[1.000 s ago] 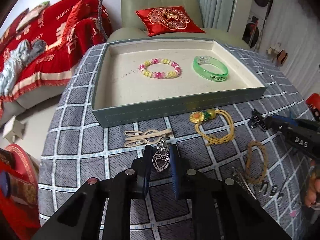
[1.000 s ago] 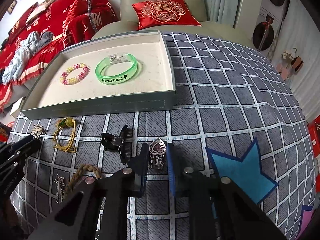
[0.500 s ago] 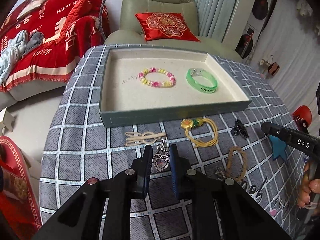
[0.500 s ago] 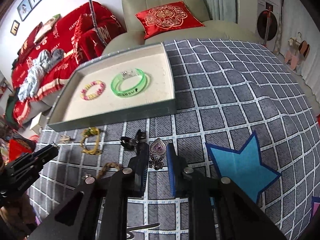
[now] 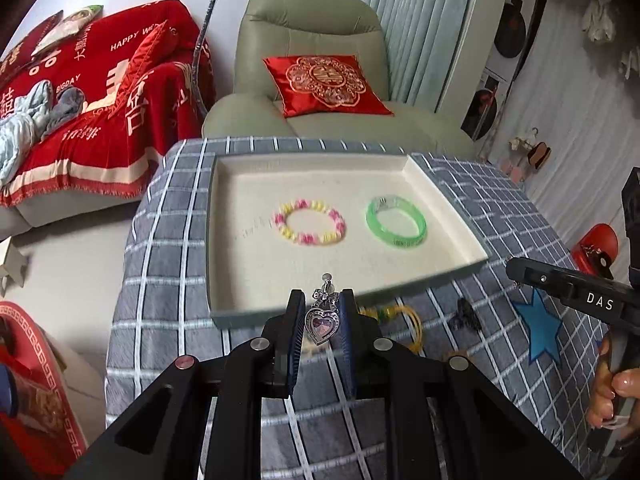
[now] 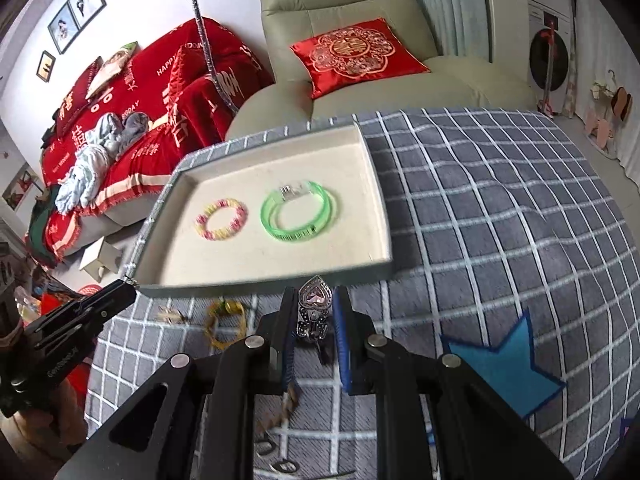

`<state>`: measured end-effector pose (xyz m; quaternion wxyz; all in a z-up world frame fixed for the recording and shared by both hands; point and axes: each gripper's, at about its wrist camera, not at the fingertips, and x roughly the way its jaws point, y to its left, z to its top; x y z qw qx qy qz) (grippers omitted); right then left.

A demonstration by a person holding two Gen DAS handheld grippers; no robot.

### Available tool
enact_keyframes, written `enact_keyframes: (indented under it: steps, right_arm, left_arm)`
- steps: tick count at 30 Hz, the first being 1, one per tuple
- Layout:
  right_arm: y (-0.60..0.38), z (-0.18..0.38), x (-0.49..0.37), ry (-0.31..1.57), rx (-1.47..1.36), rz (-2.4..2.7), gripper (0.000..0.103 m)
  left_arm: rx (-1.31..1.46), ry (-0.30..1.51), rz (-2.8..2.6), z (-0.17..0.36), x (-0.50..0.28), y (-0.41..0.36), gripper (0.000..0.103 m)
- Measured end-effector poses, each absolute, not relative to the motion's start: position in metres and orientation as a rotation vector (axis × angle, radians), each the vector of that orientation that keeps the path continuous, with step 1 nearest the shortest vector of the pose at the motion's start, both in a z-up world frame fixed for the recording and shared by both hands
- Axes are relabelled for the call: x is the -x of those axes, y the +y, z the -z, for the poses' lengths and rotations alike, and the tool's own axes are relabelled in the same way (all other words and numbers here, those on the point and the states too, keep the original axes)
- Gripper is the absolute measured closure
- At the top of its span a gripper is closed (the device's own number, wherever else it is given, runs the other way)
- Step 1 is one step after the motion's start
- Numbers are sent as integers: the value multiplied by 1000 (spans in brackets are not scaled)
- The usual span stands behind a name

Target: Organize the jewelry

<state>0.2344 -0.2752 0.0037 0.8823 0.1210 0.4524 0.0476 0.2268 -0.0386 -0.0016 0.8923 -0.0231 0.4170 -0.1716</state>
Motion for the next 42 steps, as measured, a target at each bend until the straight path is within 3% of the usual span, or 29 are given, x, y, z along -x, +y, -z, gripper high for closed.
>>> enact_keyframes:
  steps: [10,21,42]
  right_arm:
    - [-261,-2,-294,956,-265,-142,84]
    - [-246,41,-355,1041,-267,-145,84]
    - [-248,61,-377,1049,-142,-46,83]
  left_arm:
    - [14,879,345,9,-275,-50,69]
    - [12,1001,348,45,-313,-56,69]
    - [-125,981,268,62,-330,-75,69]
